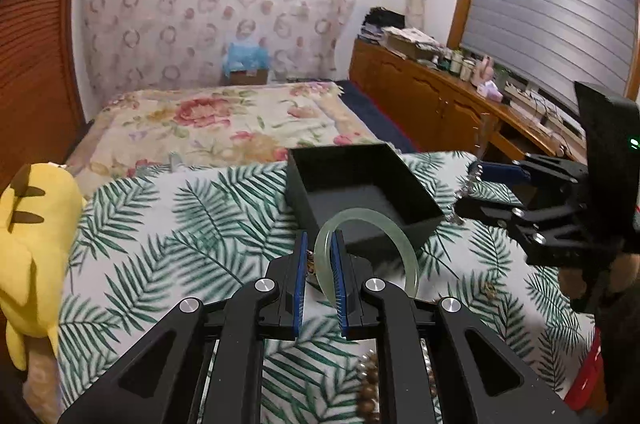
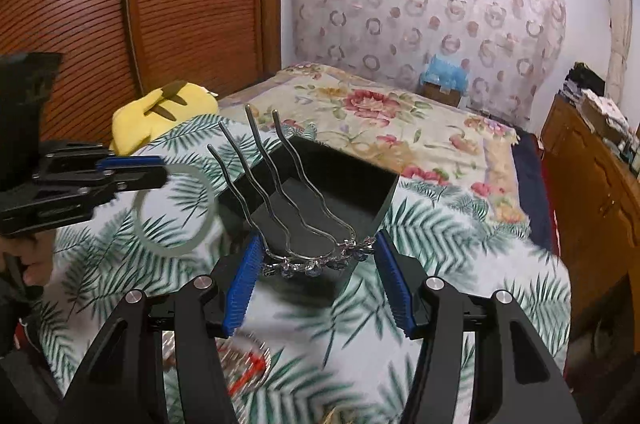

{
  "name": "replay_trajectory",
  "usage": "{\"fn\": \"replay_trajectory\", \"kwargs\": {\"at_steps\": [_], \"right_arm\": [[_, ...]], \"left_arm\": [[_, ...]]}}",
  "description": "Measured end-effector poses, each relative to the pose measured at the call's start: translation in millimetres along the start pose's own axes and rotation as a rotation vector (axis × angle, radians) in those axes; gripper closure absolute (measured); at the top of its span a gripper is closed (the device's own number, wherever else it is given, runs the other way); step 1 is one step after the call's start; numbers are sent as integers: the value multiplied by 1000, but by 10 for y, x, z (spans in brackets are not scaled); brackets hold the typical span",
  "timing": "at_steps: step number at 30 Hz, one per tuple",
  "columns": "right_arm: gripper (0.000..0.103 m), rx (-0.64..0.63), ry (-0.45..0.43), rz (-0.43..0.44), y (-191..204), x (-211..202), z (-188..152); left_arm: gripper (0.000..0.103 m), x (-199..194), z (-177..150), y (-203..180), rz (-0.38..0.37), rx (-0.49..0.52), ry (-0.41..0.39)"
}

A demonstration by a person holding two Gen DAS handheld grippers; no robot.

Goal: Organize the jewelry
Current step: 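Carry the hair comb into the black box with the right gripper while the left carries the bangle toward it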

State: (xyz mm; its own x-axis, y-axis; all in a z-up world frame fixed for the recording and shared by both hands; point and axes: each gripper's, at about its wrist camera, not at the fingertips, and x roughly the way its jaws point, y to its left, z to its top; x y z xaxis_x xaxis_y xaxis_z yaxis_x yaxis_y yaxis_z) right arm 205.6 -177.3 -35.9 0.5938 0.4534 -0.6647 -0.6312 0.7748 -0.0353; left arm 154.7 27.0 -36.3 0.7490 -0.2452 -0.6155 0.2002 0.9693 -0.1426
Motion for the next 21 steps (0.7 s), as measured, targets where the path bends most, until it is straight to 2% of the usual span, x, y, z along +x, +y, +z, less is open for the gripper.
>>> {"fn": "replay_trajectory", "kwargs": {"at_steps": [5, 14, 16, 21], "right_arm": [[44, -18, 57, -8, -77, 320, 174], [43, -92, 187, 8, 24, 637, 198], [39, -96, 206, 11, 26, 663, 209], [37, -83, 191, 38, -3, 620, 248]], "left_arm": [[92, -49, 97, 100, 21, -7, -21], [92, -68, 188, 136, 45, 0, -35], [92, -62, 198, 147, 46, -3, -37], [92, -53, 220, 151, 47, -4, -35]]}}
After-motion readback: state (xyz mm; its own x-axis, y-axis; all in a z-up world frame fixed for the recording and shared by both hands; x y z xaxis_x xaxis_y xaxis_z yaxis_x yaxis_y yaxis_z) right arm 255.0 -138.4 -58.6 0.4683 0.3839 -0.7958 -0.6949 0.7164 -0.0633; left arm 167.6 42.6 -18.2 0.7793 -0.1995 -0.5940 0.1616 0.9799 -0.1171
